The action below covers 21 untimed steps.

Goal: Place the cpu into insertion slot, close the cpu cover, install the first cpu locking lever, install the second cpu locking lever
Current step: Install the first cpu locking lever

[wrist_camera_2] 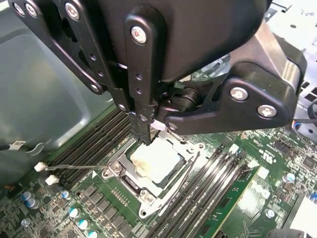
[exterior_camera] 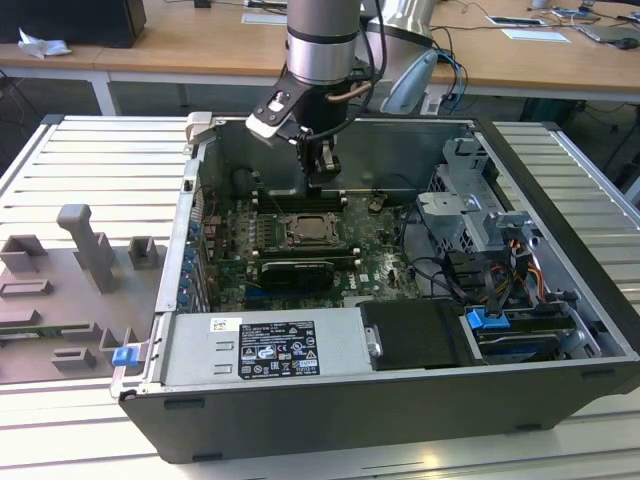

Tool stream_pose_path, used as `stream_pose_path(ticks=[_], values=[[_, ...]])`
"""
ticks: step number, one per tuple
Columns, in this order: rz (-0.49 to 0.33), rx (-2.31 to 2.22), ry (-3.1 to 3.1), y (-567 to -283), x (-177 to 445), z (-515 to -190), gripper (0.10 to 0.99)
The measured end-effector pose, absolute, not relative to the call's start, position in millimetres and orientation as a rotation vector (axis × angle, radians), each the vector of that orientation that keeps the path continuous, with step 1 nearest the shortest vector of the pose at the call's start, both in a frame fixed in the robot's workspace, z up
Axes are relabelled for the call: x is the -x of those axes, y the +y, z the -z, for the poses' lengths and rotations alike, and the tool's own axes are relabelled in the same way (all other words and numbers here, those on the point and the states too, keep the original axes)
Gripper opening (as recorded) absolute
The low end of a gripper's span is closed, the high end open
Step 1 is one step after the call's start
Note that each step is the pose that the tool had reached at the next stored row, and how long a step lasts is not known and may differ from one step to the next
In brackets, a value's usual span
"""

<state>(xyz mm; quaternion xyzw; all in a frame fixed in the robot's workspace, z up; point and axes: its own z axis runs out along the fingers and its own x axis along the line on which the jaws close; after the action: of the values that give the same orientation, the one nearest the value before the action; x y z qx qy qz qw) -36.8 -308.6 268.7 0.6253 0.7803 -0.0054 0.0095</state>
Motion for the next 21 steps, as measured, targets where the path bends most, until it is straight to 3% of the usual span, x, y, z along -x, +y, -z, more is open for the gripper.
stream_pose_path(ticks=[21], values=[[0.015,-1.751,2.585,-308.6,36.8,-268.7,0.106]])
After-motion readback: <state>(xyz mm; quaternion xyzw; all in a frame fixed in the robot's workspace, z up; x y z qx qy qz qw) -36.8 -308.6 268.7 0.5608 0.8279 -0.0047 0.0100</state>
